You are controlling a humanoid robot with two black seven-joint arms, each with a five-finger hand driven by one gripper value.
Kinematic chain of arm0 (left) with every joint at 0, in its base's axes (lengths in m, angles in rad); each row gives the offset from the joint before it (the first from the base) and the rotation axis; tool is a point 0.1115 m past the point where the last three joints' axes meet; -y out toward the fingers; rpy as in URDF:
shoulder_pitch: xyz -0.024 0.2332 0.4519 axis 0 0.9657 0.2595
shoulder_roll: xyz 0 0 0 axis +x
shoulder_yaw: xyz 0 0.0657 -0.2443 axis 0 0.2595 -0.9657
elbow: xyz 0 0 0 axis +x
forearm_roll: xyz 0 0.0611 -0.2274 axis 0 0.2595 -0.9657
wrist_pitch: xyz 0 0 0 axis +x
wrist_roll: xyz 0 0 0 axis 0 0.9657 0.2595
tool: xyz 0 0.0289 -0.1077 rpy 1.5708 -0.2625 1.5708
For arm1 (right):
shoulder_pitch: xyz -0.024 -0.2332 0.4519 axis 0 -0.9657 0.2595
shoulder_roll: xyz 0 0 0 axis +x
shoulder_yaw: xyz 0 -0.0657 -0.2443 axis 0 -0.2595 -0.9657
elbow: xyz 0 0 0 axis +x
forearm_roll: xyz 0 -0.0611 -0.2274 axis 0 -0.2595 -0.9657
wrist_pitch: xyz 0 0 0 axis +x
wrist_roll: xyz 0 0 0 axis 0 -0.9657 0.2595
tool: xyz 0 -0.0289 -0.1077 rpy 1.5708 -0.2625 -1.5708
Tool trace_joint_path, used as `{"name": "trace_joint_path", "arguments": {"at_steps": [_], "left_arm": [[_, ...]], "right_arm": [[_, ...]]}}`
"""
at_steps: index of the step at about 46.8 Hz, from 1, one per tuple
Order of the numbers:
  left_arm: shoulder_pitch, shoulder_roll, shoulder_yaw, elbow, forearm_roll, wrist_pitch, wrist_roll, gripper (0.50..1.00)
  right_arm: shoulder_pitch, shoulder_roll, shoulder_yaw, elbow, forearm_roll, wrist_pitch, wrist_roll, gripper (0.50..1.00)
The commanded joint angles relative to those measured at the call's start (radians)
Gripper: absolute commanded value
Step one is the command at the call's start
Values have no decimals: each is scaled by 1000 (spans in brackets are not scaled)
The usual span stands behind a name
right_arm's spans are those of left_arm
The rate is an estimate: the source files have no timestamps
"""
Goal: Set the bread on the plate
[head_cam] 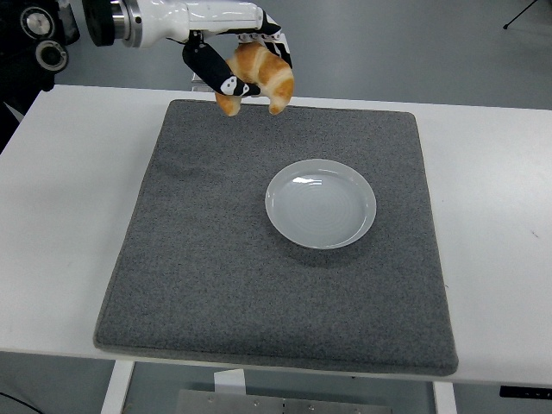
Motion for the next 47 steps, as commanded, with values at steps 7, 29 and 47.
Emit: {"name": "trace_joint_path", "arguments": {"at_steps": [7,29,47], "left_arm": [[10,-131,9,53,13,24,-10,500],[148,-320,51,188,184,43,-10,500],[211,-390,172,276,254,153,-31,500]], "right_arm": [[0,0,0,0,0,0,0,952],[0,0,0,0,0,0,0,952],[0,0,0,0,0,0,0,952]]}}
